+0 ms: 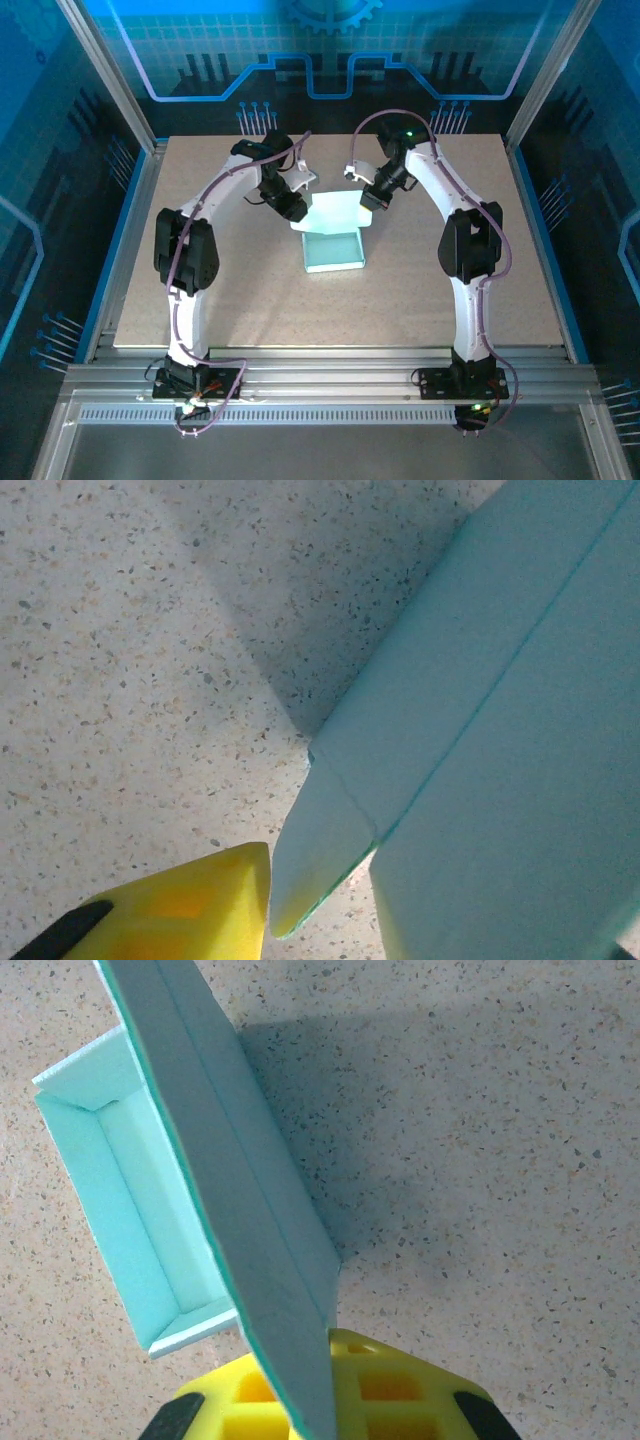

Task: Fold the paper box

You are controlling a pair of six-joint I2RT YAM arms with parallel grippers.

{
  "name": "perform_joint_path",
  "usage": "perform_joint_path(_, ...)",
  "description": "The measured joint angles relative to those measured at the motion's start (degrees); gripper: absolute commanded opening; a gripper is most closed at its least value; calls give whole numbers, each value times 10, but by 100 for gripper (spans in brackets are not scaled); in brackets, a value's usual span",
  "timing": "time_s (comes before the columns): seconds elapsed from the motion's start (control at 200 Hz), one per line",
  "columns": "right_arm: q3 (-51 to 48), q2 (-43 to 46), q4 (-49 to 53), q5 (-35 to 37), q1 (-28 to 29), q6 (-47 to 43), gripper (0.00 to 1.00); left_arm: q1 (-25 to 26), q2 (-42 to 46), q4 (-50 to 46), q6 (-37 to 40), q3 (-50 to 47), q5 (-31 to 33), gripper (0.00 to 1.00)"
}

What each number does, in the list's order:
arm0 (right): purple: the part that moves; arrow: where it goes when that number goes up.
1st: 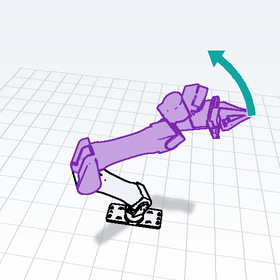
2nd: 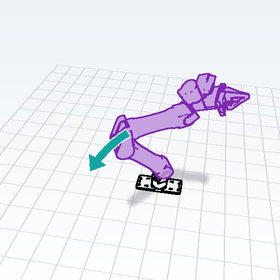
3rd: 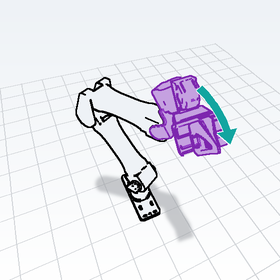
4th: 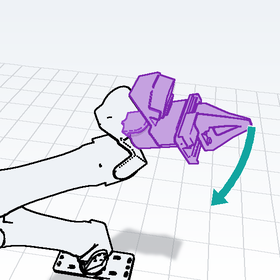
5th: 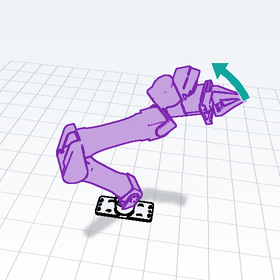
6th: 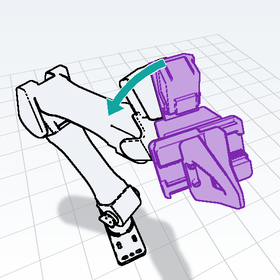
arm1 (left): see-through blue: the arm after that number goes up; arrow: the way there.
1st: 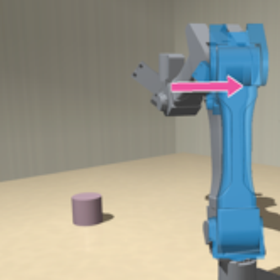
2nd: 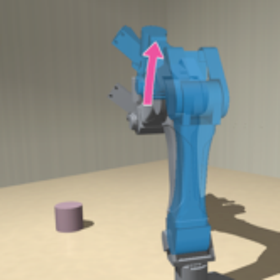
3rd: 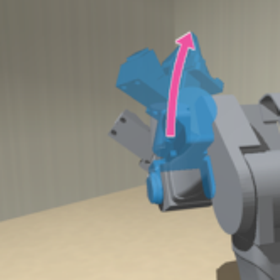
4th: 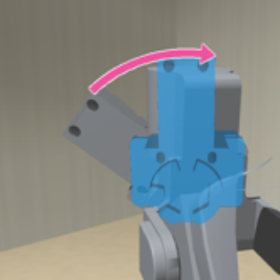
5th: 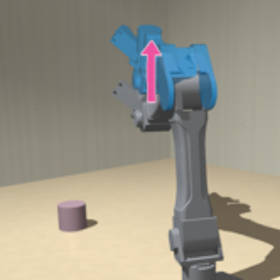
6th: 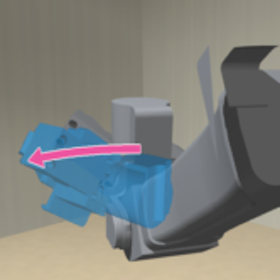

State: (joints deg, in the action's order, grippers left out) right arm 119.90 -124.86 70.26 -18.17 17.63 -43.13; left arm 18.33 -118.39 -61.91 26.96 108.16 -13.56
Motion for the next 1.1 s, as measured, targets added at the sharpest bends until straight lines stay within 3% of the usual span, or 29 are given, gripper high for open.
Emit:
perform_joint_path(0.145, 0, 0, 0, 0, 0, 0, 0, 0, 0, 0, 0, 1, -1, 40)
perform_joint_path(0.405, 0, 0, 0, 0, 0, 0, 0, 0, 0, 0, -3, 2, -12, 35)
perform_joint_path(0.55, -1, 0, -3, 0, 1, 0, 0, 0, 0, 0, -16, 3, -14, 23)
perform_joint_path(0.665, -5, 2, -8, -1, 1, 0, 0, 0, 1, 0, -18, 5, -19, 6)
perform_joint_path(0.75, -8, 4, -11, 0, 2, 1, 0, 0, 2, -1, -26, 5, -22, 0)
perform_joint_path(0.951, -17, 8, -27, 7, 5, 27, 0, 0, 4, -4, -47, 4, -17, 0)
perform_joint_path(1.101, -57, 33, -95, 40, 16, 120, 0, 3, 29, 42, -103, -32, 4, 0)
